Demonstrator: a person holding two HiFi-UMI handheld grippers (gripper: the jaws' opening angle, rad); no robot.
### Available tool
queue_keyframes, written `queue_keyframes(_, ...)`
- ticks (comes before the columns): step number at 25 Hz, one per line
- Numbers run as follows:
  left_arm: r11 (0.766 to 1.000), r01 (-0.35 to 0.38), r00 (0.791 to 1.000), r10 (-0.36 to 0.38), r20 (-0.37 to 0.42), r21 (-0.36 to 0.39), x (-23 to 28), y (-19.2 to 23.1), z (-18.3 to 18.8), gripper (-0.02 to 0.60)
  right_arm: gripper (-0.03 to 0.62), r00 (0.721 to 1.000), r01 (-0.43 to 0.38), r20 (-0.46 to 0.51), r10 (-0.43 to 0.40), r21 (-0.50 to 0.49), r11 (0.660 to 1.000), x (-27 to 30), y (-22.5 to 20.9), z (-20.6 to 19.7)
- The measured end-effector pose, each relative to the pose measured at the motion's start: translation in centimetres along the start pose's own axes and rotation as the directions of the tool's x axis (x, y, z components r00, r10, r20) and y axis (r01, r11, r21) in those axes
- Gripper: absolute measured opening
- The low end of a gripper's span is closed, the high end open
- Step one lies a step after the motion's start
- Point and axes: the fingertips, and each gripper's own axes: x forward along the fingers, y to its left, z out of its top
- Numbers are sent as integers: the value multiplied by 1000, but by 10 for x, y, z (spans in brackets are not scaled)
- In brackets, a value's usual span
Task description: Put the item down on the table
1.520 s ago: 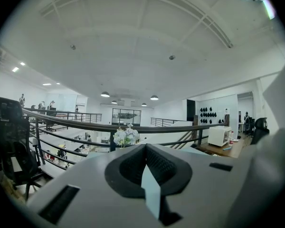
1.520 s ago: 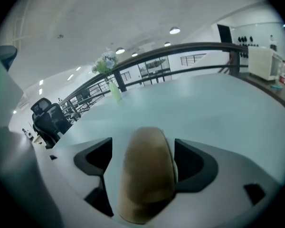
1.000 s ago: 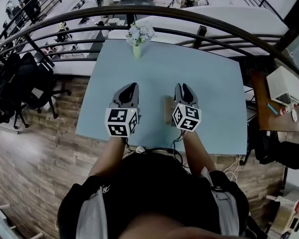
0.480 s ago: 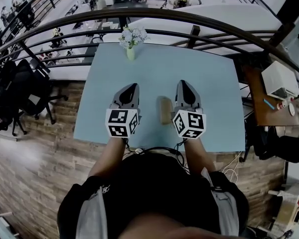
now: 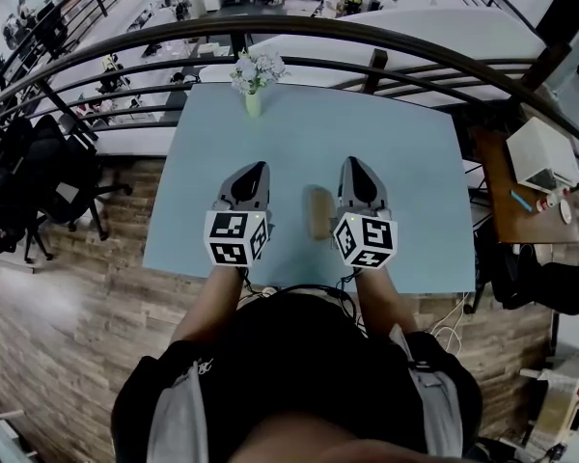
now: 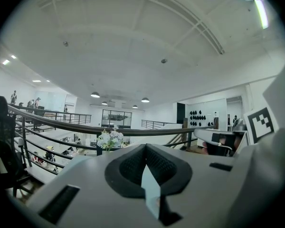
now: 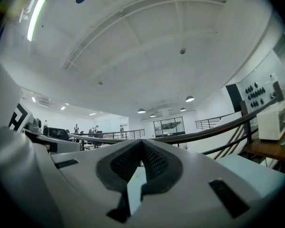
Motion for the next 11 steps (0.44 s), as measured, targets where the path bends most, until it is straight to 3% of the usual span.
queue_keyframes(11, 1000, 3, 1000, -3, -7, -6, 3, 3, -1, 14, 2, 1000, -5, -4, 5, 5, 1000, 5, 3, -6)
